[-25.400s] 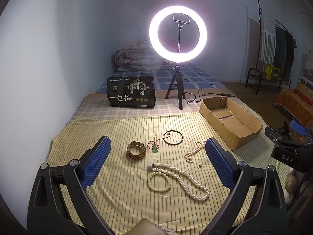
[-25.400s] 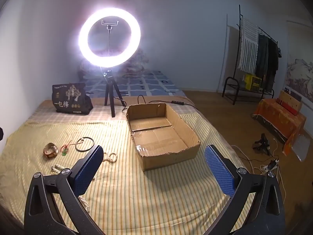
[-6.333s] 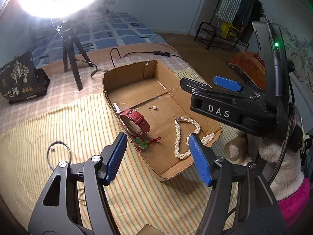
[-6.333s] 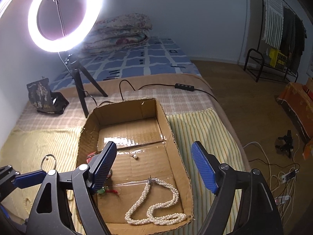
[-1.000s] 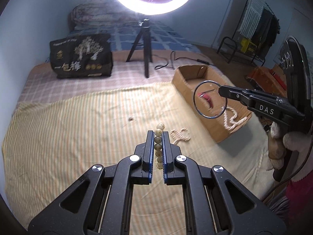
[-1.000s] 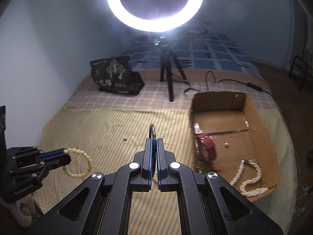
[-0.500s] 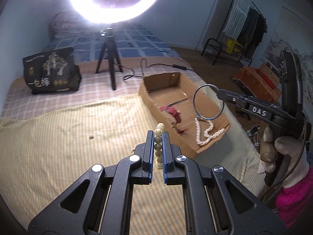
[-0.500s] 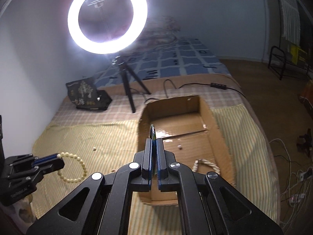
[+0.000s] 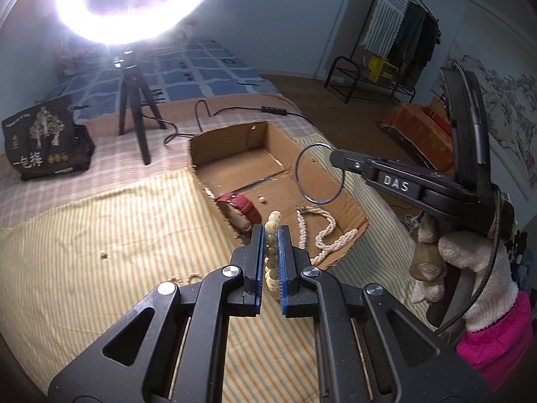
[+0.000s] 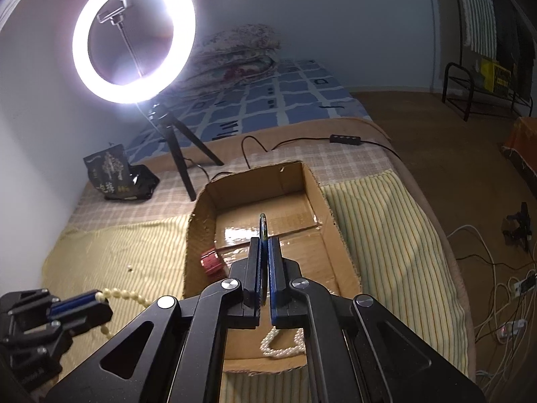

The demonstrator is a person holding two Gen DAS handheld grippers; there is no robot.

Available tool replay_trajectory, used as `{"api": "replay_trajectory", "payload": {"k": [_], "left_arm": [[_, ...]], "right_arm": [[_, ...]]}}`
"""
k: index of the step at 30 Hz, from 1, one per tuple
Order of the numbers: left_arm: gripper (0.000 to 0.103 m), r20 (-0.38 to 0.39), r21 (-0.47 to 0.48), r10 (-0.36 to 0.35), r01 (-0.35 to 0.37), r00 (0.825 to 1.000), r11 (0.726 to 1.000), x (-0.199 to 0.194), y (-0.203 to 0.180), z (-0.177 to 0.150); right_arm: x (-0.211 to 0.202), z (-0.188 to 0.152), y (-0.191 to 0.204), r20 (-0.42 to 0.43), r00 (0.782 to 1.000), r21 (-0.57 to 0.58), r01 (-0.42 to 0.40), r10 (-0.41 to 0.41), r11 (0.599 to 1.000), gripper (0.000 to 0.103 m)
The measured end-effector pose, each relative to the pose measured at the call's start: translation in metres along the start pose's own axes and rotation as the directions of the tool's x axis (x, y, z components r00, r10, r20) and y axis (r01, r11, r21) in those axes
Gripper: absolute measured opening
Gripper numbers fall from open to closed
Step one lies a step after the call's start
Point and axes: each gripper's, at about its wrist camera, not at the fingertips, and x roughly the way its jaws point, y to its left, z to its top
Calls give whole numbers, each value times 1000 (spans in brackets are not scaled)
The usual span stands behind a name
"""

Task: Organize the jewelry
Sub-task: 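Carry the bracelet in the left tool and the blue ring in the right tool over the box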

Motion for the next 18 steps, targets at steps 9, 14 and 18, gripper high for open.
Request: {"api": "replay_trajectory", "payload": {"k": [9, 14, 18], "left_arm": [[5, -10, 17, -21, 21, 1000, 1000, 14, -12, 3], [5, -20, 21, -24, 24, 1000, 999, 20, -16, 3], [5, -26, 25, -27, 28, 999, 999, 23, -18, 4]], "right_arm": [[8, -1, -11, -15, 1000, 24, -3, 3, 1000, 2], [12, -2, -13, -22, 1000, 26, -5, 5, 1000, 2], [14, -3, -13, -25, 1000, 24, -4, 4, 1000, 2]]}}
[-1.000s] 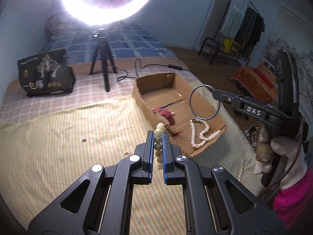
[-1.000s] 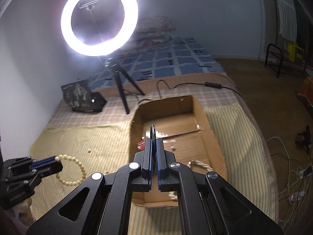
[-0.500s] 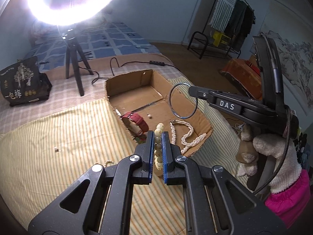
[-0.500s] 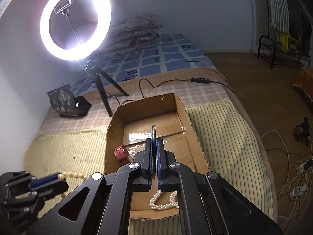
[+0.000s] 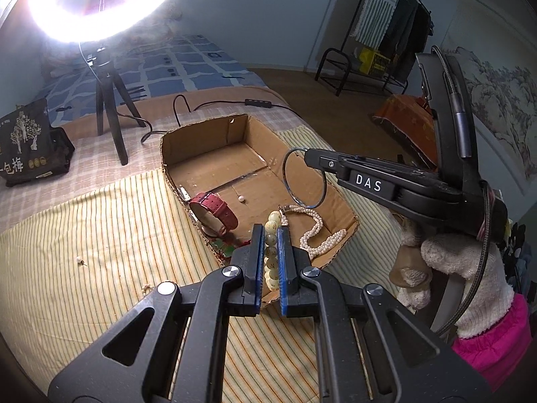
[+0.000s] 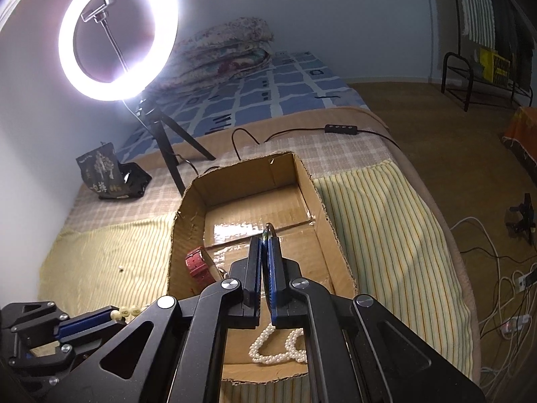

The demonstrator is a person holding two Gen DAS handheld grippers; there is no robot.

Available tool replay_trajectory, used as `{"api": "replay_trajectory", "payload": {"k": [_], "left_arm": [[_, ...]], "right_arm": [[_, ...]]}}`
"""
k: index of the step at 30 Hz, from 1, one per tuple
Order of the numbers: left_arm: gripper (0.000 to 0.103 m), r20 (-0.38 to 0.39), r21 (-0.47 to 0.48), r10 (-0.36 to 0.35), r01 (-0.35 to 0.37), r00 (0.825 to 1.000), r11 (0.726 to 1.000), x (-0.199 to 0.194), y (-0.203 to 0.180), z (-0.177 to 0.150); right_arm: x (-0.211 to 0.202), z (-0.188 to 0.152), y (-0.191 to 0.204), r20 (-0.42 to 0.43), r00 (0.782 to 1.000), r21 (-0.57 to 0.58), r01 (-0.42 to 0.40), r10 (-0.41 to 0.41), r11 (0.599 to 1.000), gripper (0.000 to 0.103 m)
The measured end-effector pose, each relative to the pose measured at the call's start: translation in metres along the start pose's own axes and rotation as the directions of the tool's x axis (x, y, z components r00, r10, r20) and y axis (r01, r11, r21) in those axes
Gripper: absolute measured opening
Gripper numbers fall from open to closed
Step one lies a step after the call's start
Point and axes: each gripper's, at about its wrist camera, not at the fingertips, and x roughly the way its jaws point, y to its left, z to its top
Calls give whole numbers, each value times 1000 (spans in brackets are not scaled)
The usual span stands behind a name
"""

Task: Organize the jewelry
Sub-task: 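Carry the bracelet in the left tool and the blue ring in the right tool over the box, then open the left tool to drop the bracelet while the right tool releases the ring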

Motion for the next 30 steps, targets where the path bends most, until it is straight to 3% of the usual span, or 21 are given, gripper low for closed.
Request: {"api": "replay_trajectory", "payload": {"k": [16, 17, 18, 20, 23, 25, 27, 30], "left_arm": [[5, 3, 24, 9, -9, 1000, 1000, 3, -4, 0], [9, 0, 26, 11, -11, 1000, 1000, 4, -4, 0], [19, -1, 28, 15, -15, 1000, 1000, 4, -4, -1], [29, 6, 28, 17, -18, 1000, 999, 2, -4, -1], [29, 13, 25, 23, -23, 1000, 999, 0, -3, 0], [35, 13, 20, 26, -26, 1000, 999, 0, -2, 0], [49, 17, 20, 29, -30, 999, 999, -2, -1, -1], [62, 32, 22, 43, -44, 999, 999, -6, -2, -2]], "right_arm": [[1, 0, -2, 3, 1000, -2, -14, 14, 1000, 5], [1, 0, -1, 5, 1000, -2, -8, 8, 1000, 15], [1, 0, -2, 8, 1000, 2, -2, 2, 1000, 32], [-2, 0, -2, 29, 1000, 12, 8, -9, 1000, 51], [-5, 0, -3, 44, 999, 18, 16, -17, 1000, 53], [-6, 1, -3, 45, 999, 21, 24, -25, 999, 56], [-7, 1, -2, 51, 998, 23, 39, -41, 999, 69], [-10, 1, 0, 63, 996, 17, 58, -59, 998, 72]]}}
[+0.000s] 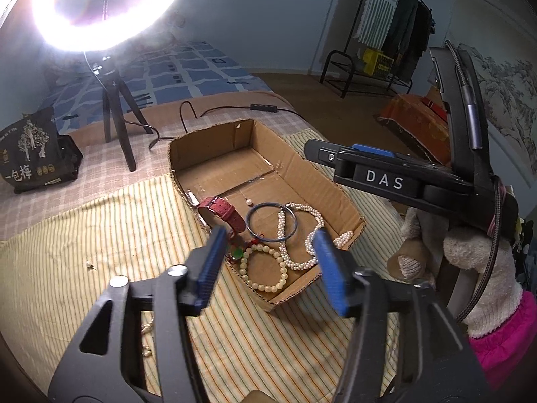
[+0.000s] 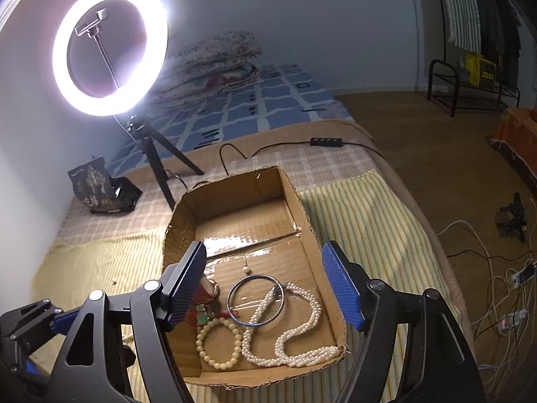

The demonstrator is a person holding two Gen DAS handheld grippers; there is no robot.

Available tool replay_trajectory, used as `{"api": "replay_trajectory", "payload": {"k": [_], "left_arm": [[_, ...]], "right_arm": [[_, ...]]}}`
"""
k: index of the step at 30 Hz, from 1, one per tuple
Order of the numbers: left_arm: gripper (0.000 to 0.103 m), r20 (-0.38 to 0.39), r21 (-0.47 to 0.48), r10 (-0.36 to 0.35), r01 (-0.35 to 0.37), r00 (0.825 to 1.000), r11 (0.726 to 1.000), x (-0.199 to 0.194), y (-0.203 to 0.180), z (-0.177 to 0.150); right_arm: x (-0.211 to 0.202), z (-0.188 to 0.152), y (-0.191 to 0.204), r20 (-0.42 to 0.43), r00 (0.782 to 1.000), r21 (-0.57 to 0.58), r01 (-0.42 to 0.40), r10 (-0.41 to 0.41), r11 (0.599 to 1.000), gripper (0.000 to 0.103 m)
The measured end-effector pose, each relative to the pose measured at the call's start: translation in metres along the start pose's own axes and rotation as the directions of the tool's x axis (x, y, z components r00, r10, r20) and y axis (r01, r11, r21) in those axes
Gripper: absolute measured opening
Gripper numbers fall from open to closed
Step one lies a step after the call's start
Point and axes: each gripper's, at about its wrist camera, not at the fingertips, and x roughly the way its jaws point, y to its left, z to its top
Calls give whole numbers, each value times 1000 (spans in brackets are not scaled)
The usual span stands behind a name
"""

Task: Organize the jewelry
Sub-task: 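Open the left tool to drop the bracelet while the right tool releases the ring, then move the left tool to the pearl stud earring while the right tool approaches the long pearl necklace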

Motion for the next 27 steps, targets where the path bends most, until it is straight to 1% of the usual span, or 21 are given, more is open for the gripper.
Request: {"api": "replay_trajectory", "payload": {"k": [1, 3, 4, 10, 14, 27], "left_arm": [[63, 5, 2, 2, -2, 1000, 1000, -2, 0, 0], [63, 7, 1, 4, -4, 1000, 1000, -4, 1, 0], [63, 6, 1, 3, -3, 1000, 1000, -5, 2, 0], [64, 2, 18, 20, -20, 1000, 1000, -12, 6, -4], [64, 17, 25, 36, -37, 999, 999, -20, 12, -7], [64, 40, 7, 68, -68, 997, 998, -45, 46, -18]], "right_arm": [[-1, 0, -1, 0, 1000, -2, 5, -5, 1000, 72], [-3, 1, 1, 2, 1000, -5, 24, -24, 1000, 79], [-5, 1, 1, 7, 999, -5, 33, -33, 999, 80], [-12, 0, 5, 16, 998, -11, 54, -54, 998, 80], [-15, -1, 8, 21, 998, -16, 63, -63, 998, 80], [-28, -15, 27, 40, 991, -46, 131, -129, 990, 80]]}}
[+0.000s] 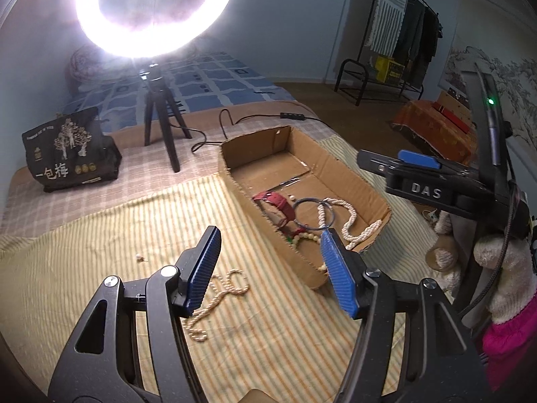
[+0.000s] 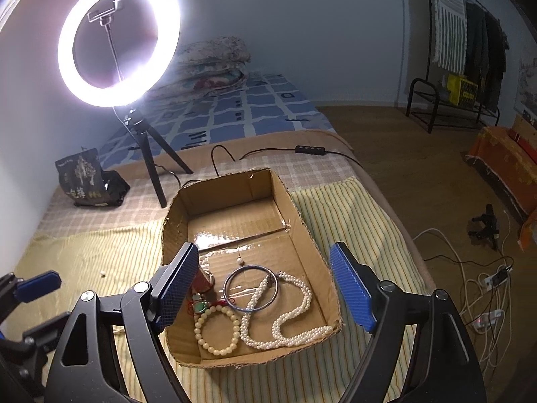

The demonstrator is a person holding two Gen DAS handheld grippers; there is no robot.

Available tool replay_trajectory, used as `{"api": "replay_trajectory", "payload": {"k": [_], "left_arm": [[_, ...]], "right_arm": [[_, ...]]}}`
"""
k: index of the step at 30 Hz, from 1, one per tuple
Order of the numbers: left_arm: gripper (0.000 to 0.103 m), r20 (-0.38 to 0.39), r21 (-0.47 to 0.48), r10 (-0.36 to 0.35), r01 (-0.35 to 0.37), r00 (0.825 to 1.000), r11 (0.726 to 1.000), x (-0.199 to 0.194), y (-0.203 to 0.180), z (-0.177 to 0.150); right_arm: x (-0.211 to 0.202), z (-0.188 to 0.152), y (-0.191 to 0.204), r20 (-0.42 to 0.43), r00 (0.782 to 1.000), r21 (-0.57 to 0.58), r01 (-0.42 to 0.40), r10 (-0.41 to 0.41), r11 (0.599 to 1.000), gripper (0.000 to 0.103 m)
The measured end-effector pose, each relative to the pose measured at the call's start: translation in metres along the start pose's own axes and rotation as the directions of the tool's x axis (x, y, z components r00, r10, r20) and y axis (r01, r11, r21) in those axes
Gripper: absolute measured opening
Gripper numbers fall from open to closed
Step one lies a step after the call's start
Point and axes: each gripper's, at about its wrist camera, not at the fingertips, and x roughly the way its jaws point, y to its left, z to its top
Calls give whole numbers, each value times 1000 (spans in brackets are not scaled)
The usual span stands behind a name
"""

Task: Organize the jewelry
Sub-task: 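Move the left tool to the pearl stud earring while the right tool approaches the long pearl necklace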

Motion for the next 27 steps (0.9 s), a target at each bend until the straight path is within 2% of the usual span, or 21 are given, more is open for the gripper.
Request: {"api": "replay_trajectory", "payload": {"k": [4, 10, 15, 19, 22, 27], "left_arm": [[64, 20, -6, 24, -24, 1000, 1000, -9, 21, -2], [64, 44, -81, 64, -61, 997, 995, -18, 68, -3], [64, 51, -141, 83, -75, 995, 987, -23, 103, -5], [64, 34, -186, 93, -86, 995, 979, -19, 128, -9], [64, 7, -227, 94, -90, 996, 970, -11, 144, -14], [64, -38, -244, 87, -94, 995, 965, 4, 153, -21]], "right_arm": [[-7, -10, 10, 9, 1000, 0, -23, 23, 1000, 81], [-16, -24, 30, 19, 998, -28, -61, 62, 998, 80], [-29, -36, 56, 32, 990, -82, -136, 139, 987, 81], [-33, -52, 85, -19, 971, -139, -238, 238, 961, 80], [-30, -69, 109, -75, 950, -198, -314, 305, 929, 80], [-14, -96, 136, -148, 933, -282, -359, 329, 890, 80]]}}
